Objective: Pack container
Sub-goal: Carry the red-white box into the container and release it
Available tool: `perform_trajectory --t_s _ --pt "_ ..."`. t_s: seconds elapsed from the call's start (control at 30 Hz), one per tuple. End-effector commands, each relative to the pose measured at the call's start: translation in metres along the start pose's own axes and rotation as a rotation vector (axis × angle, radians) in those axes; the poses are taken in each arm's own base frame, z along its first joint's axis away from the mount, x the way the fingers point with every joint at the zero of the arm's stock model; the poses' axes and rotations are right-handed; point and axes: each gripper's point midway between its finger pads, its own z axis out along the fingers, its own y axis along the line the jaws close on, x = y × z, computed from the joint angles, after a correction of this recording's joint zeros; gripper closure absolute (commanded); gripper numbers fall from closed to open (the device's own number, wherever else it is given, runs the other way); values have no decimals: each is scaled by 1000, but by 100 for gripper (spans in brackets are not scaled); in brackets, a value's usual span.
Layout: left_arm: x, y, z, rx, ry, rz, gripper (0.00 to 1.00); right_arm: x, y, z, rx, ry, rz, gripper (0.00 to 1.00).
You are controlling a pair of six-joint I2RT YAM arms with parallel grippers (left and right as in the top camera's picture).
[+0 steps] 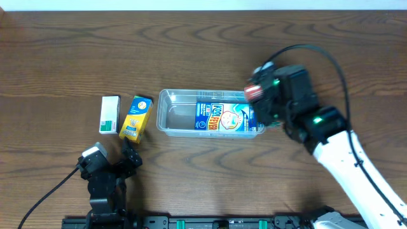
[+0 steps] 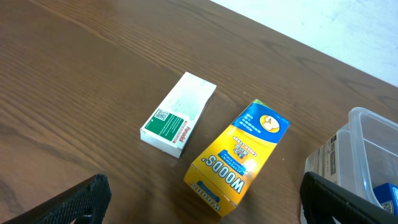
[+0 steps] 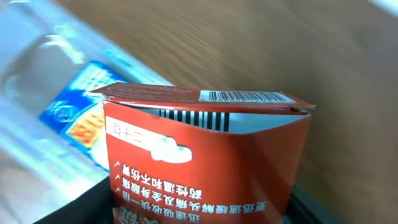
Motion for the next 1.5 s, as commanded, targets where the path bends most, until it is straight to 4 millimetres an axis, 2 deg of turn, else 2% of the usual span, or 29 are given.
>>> perform_trajectory --t_s 0.0,0.17,0.3,0.4,0.57,0.67,0.73,0.87,0.97,1.03,1.2,1.3,1.47 --pt "6 2 3 -5 10 18 2 -20 36 -5 -60 -70 -251 35" --pt "6 2 3 -5 10 18 2 -53 83 -4 -115 -217 -460 26" --pt "6 2 3 -5 10 18 2 -70 115 4 -199 -310 -548 23" --pt "6 2 3 -5 10 18 2 -76 136 17 -263 -350 -585 23" --pt "6 2 3 -5 10 18 2 -74 149 50 -274 -347 -636 22" --pt "6 2 3 -5 10 18 2 -71 150 65 -271 -330 -639 23" --pt "6 2 3 -5 10 18 2 -69 144 70 -239 -309 -616 24" --pt "6 2 3 -5 10 18 2 -71 102 77 -47 -243 -431 29" --pt "6 2 3 -5 10 18 2 -61 85 81 -35 -188 -273 43" --pt "6 2 3 -5 10 18 2 -47 82 84 -56 -130 -210 60" --pt "6 2 3 -5 10 18 2 -12 65 90 -43 21 -48 73" --pt "6 2 3 -5 10 18 2 0 68 96 -70 67 -41 83" --pt "6 2 3 -5 10 18 2 18 92 113 -203 126 -73 92"
